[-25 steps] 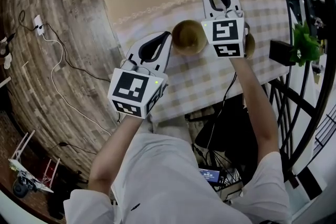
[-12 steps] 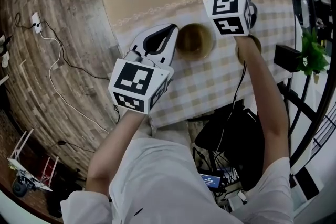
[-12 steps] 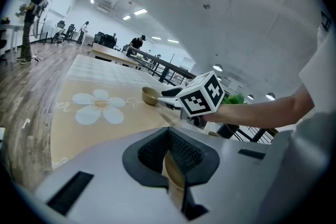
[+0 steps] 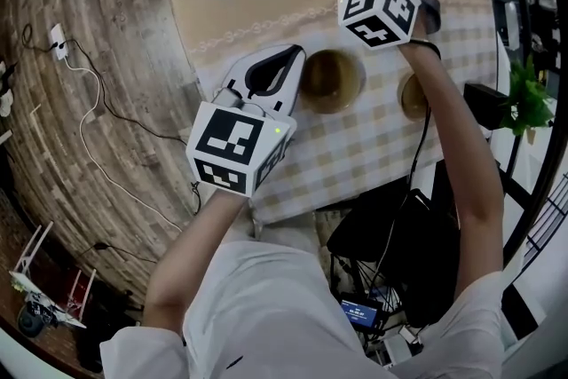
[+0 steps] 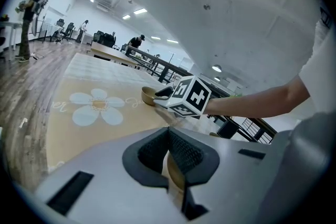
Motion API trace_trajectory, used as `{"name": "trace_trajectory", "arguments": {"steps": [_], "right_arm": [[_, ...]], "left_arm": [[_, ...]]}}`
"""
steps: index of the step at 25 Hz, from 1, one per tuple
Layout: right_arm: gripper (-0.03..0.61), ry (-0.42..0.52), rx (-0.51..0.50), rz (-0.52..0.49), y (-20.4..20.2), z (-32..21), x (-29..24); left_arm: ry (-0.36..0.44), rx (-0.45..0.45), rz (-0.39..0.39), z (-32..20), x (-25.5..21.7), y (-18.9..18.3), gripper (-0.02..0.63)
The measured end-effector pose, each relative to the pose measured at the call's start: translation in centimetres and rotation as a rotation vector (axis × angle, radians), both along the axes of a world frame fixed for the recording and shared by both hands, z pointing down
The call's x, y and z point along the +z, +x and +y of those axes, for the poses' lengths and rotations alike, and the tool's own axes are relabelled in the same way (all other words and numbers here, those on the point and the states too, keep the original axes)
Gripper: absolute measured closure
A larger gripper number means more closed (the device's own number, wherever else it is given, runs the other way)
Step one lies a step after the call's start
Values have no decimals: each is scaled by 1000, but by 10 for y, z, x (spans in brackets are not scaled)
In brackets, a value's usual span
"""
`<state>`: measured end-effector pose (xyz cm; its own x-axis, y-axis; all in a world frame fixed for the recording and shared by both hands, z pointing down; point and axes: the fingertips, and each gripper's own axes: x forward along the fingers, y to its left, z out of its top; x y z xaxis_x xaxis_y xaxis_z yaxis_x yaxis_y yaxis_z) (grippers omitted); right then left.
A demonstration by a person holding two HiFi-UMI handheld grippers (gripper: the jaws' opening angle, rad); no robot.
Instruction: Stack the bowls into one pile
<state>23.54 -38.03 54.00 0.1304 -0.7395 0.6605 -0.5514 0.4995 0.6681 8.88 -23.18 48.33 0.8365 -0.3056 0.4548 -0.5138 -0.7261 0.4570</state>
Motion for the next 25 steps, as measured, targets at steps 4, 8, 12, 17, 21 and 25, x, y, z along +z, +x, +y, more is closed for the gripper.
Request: {"name": "trace_trajectory", "arguments": {"steps": [4,8,12,17,21,25], "right_arm": [[469,-43,-31,66,4,-6,14],[517,-58,-53,135,8,-7,24],[529,-49,-61,170,9,-7,22],[531,-20,-54,162,10,0,17],[532,2,-58,164,10,6,10],[532,22,-71,160,7,15,0]], "left_arm": [[0,-9,2,-4,0,-4,597],[-7,-11,-1,-2,3,-7,597],[-11,-15,-1,0,6,-11,597],[-17,-13,-8,8,8,-11,597],[-10,-12,-6,10,5,-9,597],[-1,-10,-8,15,1,-7,597]]}}
